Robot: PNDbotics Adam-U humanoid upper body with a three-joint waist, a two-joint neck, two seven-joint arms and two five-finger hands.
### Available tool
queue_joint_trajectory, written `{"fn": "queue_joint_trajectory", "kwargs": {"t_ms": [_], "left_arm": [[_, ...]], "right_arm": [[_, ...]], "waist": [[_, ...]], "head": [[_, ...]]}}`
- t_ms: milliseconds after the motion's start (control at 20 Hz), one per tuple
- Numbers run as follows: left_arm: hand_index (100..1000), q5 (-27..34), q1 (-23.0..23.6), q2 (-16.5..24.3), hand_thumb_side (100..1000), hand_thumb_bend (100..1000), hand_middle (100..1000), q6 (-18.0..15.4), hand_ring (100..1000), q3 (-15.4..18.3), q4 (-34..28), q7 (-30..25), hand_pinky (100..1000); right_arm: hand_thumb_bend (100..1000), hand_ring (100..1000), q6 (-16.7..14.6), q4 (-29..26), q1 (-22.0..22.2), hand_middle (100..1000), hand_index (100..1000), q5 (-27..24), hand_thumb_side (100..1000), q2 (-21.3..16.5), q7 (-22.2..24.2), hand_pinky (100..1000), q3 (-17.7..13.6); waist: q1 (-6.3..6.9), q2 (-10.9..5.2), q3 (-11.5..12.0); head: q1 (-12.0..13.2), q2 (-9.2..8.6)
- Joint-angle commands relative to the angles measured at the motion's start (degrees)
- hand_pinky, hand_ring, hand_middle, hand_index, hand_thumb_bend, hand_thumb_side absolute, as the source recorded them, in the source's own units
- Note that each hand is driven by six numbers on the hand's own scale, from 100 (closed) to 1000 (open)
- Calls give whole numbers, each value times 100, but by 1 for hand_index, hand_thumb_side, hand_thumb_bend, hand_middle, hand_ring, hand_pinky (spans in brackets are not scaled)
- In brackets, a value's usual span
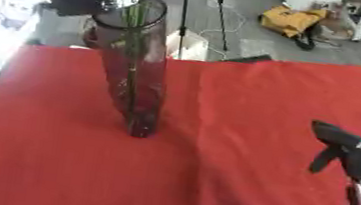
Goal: Arrange flowers into the vase.
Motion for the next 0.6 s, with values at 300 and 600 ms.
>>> {"fn": "queue_joint_trajectory", "kwargs": {"t_ms": [300,600], "left_arm": [[1000,-258,-179,267,1000,393,1000,-59,1000,89,-97,-335,1000],[1000,-496,-118,392,1000,386,1000,-93,1000,114,-151,-776,1000]], "right_arm": [[100,844,17,-77,-12,377,753,4,1000,-64,29,857,12],[100,845,29,-77,4,377,753,-20,1000,-80,21,858,-1]], "waist": [[-2,-155,37],[5,-186,83]], "head": [[3,-33],[-41,-15]]}}
